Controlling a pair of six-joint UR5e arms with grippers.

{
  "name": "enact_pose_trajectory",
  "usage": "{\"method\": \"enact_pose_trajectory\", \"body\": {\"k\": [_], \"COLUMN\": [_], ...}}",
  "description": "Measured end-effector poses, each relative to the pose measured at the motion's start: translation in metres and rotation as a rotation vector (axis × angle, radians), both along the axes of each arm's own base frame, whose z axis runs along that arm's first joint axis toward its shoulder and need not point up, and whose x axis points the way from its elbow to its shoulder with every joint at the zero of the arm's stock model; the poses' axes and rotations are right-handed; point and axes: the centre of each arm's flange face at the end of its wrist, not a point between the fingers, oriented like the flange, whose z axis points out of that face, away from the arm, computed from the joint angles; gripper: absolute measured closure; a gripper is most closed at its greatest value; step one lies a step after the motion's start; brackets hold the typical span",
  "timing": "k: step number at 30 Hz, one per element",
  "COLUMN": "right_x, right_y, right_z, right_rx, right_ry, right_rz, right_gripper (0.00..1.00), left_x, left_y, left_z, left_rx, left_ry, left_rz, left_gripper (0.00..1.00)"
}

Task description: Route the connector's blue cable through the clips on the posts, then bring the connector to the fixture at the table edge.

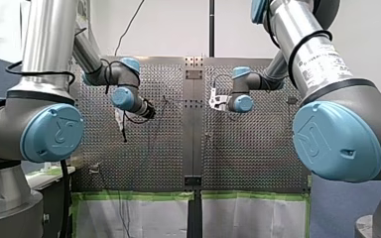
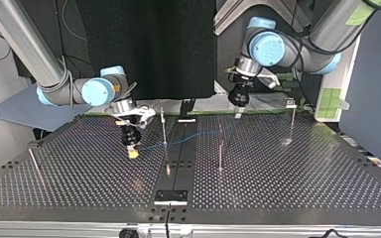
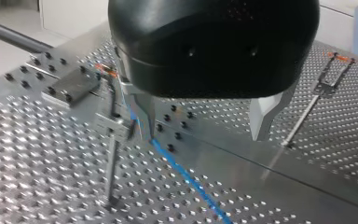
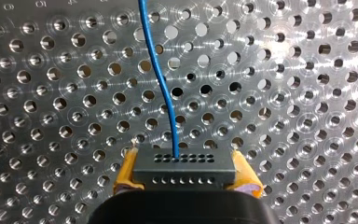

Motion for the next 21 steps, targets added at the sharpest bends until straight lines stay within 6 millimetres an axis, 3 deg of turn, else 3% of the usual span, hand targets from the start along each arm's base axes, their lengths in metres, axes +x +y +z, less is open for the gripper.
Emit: {"method": "enact_pose_trajectory", "body": {"k": [7, 21], "right_x": [0.001, 0.001], "right_y": [0.0, 0.001], "right_z": [0.0, 0.0], "right_rx": [-0.002, 0.002], "right_ry": [-0.001, 0.001], "right_rz": [0.001, -0.001], "right_gripper": [1.0, 1.0], "left_x": [-0.011, -0.025], "left_y": [0.002, -0.018], "left_z": [0.018, 0.022], "left_rx": [0.049, 0.168], "left_ry": [-0.015, -0.042], "left_rz": [0.024, -0.041], "left_gripper": [0.0, 0.0]}}
